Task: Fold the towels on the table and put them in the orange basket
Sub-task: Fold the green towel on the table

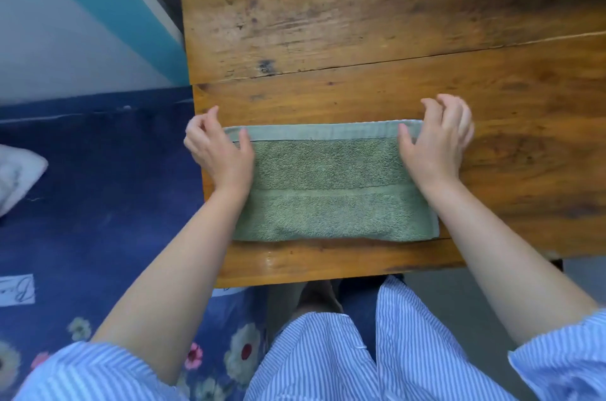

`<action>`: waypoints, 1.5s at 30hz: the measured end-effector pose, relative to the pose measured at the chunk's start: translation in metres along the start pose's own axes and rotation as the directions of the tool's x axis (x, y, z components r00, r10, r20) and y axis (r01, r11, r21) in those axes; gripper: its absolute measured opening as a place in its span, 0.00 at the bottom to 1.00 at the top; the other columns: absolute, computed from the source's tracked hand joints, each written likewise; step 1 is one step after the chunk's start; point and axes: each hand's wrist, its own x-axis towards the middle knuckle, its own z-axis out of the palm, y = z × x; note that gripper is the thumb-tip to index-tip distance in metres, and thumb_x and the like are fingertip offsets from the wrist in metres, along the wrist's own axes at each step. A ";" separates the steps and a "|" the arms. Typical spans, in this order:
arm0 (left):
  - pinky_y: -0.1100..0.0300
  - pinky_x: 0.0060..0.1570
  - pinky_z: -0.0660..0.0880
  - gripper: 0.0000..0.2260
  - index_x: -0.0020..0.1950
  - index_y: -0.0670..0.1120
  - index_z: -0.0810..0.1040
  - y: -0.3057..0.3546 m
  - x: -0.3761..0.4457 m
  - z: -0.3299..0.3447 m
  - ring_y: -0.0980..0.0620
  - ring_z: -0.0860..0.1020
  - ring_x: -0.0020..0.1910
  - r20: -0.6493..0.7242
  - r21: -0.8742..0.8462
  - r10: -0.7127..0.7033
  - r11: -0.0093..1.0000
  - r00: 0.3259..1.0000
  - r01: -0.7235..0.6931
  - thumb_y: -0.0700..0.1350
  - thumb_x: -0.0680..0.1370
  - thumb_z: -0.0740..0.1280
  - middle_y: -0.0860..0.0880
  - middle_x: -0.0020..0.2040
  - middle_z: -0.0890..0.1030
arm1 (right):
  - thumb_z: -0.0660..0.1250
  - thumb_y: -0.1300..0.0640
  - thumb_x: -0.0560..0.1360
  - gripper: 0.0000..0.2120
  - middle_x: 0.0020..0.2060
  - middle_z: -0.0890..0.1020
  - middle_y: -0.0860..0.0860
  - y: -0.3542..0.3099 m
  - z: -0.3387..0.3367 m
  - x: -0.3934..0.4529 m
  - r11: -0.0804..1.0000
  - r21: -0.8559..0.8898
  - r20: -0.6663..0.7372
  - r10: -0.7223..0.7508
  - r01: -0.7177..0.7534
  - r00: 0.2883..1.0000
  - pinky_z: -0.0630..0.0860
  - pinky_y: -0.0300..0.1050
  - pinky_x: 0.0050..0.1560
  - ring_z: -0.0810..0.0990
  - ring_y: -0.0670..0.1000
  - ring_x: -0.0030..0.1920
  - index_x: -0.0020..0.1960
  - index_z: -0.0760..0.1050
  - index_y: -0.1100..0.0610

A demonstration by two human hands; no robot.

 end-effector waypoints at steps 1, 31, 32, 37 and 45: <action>0.49 0.62 0.65 0.17 0.62 0.36 0.74 0.000 -0.012 0.006 0.37 0.68 0.60 -0.007 -0.016 0.158 0.987 0.987 -0.158 0.41 0.74 0.63 0.34 0.60 0.71 | 0.60 0.55 0.73 0.20 0.65 0.70 0.64 -0.007 0.005 -0.014 0.996 0.011 -0.022 -0.087 0.088 0.996 0.54 0.61 0.69 0.63 0.64 0.69 0.61 0.71 0.64; 0.44 0.73 0.40 0.35 0.77 0.47 0.49 -0.060 -0.073 -0.007 0.47 0.41 0.77 0.494 0.432 0.285 0.740 0.822 -0.516 0.65 0.74 0.41 0.45 0.78 0.44 | 0.59 0.54 0.78 0.30 0.70 0.64 0.62 0.040 0.017 -0.098 0.976 0.111 0.211 0.160 -0.186 0.964 0.56 0.52 0.70 0.60 0.61 0.71 0.74 0.51 0.64; 0.46 0.73 0.40 0.36 0.77 0.47 0.48 -0.049 -0.074 -0.006 0.47 0.41 0.77 0.498 0.408 0.326 0.730 0.804 -0.548 0.66 0.73 0.40 0.45 0.78 0.44 | 0.60 0.55 0.77 0.31 0.69 0.65 0.63 0.033 0.014 -0.093 0.967 0.138 0.210 0.184 -0.216 0.960 0.58 0.51 0.69 0.62 0.61 0.69 0.74 0.51 0.65; 0.50 0.74 0.41 0.30 0.77 0.47 0.47 0.000 -0.075 0.020 0.48 0.40 0.77 0.552 0.307 0.432 0.689 0.713 -0.656 0.59 0.80 0.50 0.47 0.78 0.43 | 0.68 0.54 0.70 0.23 0.58 0.77 0.59 0.018 0.015 -0.072 0.784 0.323 0.288 0.452 -0.530 0.844 0.69 0.57 0.64 0.74 0.60 0.60 0.62 0.69 0.60; 0.51 0.74 0.41 0.29 0.77 0.50 0.45 0.001 -0.071 0.040 0.50 0.41 0.77 0.561 0.331 0.373 0.717 0.739 -0.614 0.60 0.80 0.48 0.50 0.78 0.42 | 0.65 0.68 0.71 0.03 0.43 0.75 0.56 0.013 -0.009 -0.050 0.469 0.527 0.567 0.426 -0.708 0.705 0.71 0.44 0.41 0.73 0.53 0.44 0.41 0.72 0.62</action>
